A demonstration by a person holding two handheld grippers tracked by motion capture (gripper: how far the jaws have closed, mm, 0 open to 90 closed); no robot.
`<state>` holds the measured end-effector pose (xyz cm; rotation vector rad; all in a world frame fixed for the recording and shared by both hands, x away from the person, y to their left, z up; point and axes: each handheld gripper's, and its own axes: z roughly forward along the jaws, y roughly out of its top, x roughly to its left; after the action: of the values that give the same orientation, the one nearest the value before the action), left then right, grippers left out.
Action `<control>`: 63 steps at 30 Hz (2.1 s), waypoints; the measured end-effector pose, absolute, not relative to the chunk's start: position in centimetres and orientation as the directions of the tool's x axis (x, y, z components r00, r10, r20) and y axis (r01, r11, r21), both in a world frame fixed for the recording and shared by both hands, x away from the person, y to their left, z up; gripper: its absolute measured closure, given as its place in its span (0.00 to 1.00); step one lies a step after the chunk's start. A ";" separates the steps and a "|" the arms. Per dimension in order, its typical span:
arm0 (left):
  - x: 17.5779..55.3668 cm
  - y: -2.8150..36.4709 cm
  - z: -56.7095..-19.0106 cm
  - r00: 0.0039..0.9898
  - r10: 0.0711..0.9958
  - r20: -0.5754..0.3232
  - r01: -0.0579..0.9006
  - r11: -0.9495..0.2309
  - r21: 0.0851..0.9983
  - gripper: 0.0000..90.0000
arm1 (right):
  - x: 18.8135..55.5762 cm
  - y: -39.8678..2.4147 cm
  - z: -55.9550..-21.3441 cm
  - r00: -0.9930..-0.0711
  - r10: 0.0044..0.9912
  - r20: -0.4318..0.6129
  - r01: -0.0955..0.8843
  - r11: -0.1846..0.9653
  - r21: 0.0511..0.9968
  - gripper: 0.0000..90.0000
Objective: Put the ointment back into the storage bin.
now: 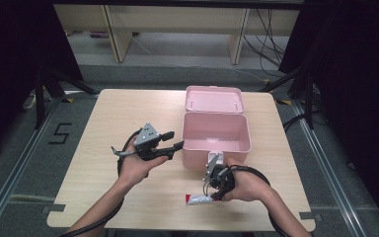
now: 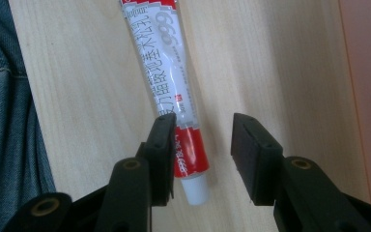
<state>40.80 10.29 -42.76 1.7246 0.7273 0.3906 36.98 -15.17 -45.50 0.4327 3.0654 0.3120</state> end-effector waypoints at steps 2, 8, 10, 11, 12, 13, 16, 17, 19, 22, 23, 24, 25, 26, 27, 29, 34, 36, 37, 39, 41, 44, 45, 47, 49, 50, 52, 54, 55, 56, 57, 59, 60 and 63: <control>40.8 10.2 -42.8 0.751 0.650 -0.113 0.265 -0.141 0.954 0.51 | 36.9 -15.1 -45.6 -0.963 0.270 0.000 0.265 0.946 0.189 0.69; 40.8 10.2 -42.7 0.751 0.650 -0.114 0.266 -0.140 0.954 0.51 | 36.7 -14.8 -45.6 -0.966 0.257 0.011 0.255 0.951 0.175 0.70; 40.8 10.2 -42.7 0.751 0.650 -0.115 0.267 -0.140 0.954 0.51 | 36.8 -14.7 -45.7 -0.972 0.235 0.016 0.235 0.958 0.167 0.70; 40.8 10.2 -42.7 0.751 0.650 -0.114 0.266 -0.140 0.954 0.51 | 36.7 -14.6 -45.8 -0.969 0.247 0.017 0.247 0.956 0.159 0.70; 40.8 10.2 -42.7 0.751 0.651 -0.115 0.266 -0.139 0.954 0.51 | 36.6 -14.6 -45.8 -0.970 0.243 0.019 0.243 0.957 0.157 0.70; 40.8 10.2 -42.7 0.750 0.651 -0.115 0.266 -0.138 0.954 0.51 | 36.8 -14.5 -45.9 -0.978 0.209 0.017 0.209 0.965 0.160 0.70; 40.8 10.2 -42.7 0.751 0.651 -0.115 0.267 -0.139 0.954 0.51 | 36.6 -14.4 -46.1 -0.975 0.222 0.024 0.223 0.963 0.150 0.70; 40.8 10.2 -42.8 0.752 0.649 -0.116 0.266 -0.137 0.954 0.51 | 36.6 -14.4 -46.1 -0.974 0.224 0.027 0.225 0.963 0.146 0.70; 40.8 10.2 -42.8 0.750 0.651 -0.115 0.268 -0.141 0.953 0.51 | 36.6 -14.3 -46.3 -0.977 0.213 0.028 0.215 0.967 0.138 0.70; 40.8 10.2 -42.8 0.749 0.652 -0.117 0.270 -0.139 0.953 0.51 | 36.5 -14.2 -46.5 -0.976 0.218 0.024 0.220 0.968 0.122 0.70; 40.8 10.2 -42.8 0.749 0.653 -0.117 0.270 -0.139 0.953 0.51 | 36.5 -14.1 -46.5 -0.977 0.211 0.028 0.213 0.970 0.116 0.70; 40.8 10.2 -42.8 0.748 0.653 -0.117 0.270 -0.139 0.953 0.51 | 36.7 -14.1 -46.7 -0.981 0.191 0.028 0.193 0.974 0.121 0.71; 40.8 10.2 -42.8 0.749 0.653 -0.117 0.270 -0.138 0.953 0.51 | 36.7 -14.2 -46.8 -0.981 0.193 0.028 0.195 0.973 0.124 0.71; 40.8 10.3 -42.8 0.749 0.653 -0.117 0.270 -0.138 0.953 0.51 | 36.6 -14.1 -46.7 -0.979 0.202 0.024 0.203 0.972 0.117 0.71; 40.9 10.3 -42.8 0.748 0.653 -0.118 0.270 -0.138 0.953 0.51 | 36.8 -14.0 -46.8 -0.984 0.176 0.021 0.177 0.977 0.116 0.71; 40.9 10.3 -42.8 0.748 0.653 -0.117 0.270 -0.139 0.953 0.51 | 36.7 -14.0 -46.8 -0.982 0.189 0.022 0.191 0.975 0.112 0.71; 40.8 10.3 -42.9 0.749 0.652 -0.118 0.272 -0.141 0.952 0.51 | 36.4 -13.8 -46.9 -0.979 0.203 0.026 0.204 0.975 0.088 0.73; 40.8 10.3 -42.9 0.749 0.652 -0.119 0.272 -0.140 0.952 0.51 | 36.6 -13.8 -47.1 -0.984 0.178 0.023 0.179 0.980 0.083 0.73; 40.8 10.3 -42.9 0.749 0.652 -0.119 0.273 -0.140 0.952 0.51 | 36.6 -13.8 -47.2 -0.985 0.172 0.020 0.173 0.981 0.088 0.74; 40.8 10.3 -42.9 0.749 0.652 -0.119 0.272 -0.140 0.952 0.51 | 36.6 -13.8 -47.3 -0.987 0.163 0.016 0.164 0.983 0.084 0.75; 40.9 10.3 -42.9 0.749 0.652 -0.118 0.272 -0.139 0.952 0.51 | 36.4 -13.7 -47.3 -0.984 0.178 0.021 0.179 0.981 0.076 0.76; 40.9 10.3 -42.9 0.748 0.653 -0.119 0.272 -0.138 0.952 0.51 | 36.5 -13.7 -47.3 -0.987 0.160 0.026 0.161 0.984 0.075 0.78; 40.9 10.3 -43.0 0.748 0.653 -0.119 0.273 -0.138 0.952 0.51 | 36.3 -13.6 -47.3 -0.984 0.176 0.017 0.177 0.981 0.073 0.78; 40.9 10.3 -43.0 0.747 0.653 -0.119 0.273 -0.138 0.952 0.51 | 36.3 -13.6 -47.3 -0.984 0.176 0.017 0.177 0.982 0.071 0.78; 40.9 10.3 -43.0 0.748 0.653 -0.119 0.273 -0.139 0.952 0.51 | 36.6 -13.7 -47.4 -0.989 0.146 0.017 0.146 0.986 0.084 0.78; 40.9 10.3 -43.0 0.748 0.653 -0.120 0.273 -0.139 0.952 0.51 | 36.4 -13.6 -47.3 -0.985 0.173 0.018 0.173 0.982 0.072 0.78; 40.9 10.3 -43.0 0.748 0.653 -0.120 0.273 -0.139 0.952 0.51 | 36.6 -13.7 -47.4 -0.988 0.149 0.027 0.151 0.985 0.080 0.79; 40.9 10.3 -43.0 0.747 0.653 -0.122 0.275 -0.138 0.951 0.51 | 36.4 -13.7 -47.3 -0.986 0.165 0.023 0.167 0.983 0.077 0.79; 40.9 10.3 -43.0 0.747 0.654 -0.122 0.276 -0.138 0.951 0.51 | 36.4 -13.7 -47.3 -0.987 0.159 0.025 0.161 0.984 0.078 0.79; 40.9 10.3 -43.0 0.746 0.654 -0.123 0.277 -0.137 0.951 0.51 | 36.5 -13.7 -47.4 -0.989 0.146 0.030 0.148 0.986 0.078 0.79; 40.9 10.4 -43.0 0.746 0.655 -0.121 0.275 -0.138 0.951 0.51 | 36.5 -13.7 -47.3 -0.988 0.153 0.027 0.155 0.985 0.078 0.79; 40.9 10.4 -43.1 0.745 0.656 -0.122 0.276 -0.137 0.951 0.51 | 36.6 -13.8 -47.4 -0.991 0.131 0.033 0.134 0.986 0.095 0.79; 40.9 10.4 -43.1 0.745 0.656 -0.123 0.278 -0.137 0.951 0.51 | 36.7 -13.8 -47.5 -0.994 0.108 0.033 0.111 0.987 0.117 0.79; 40.9 10.3 -43.1 0.746 0.655 -0.122 0.277 -0.138 0.951 0.51 | 36.3 -13.8 -47.3 -0.986 0.161 0.040 0.163 0.983 0.085 0.79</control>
<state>40.92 10.32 -43.10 1.7249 0.7411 0.3843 36.28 -13.84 -47.29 0.2584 3.1611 0.1404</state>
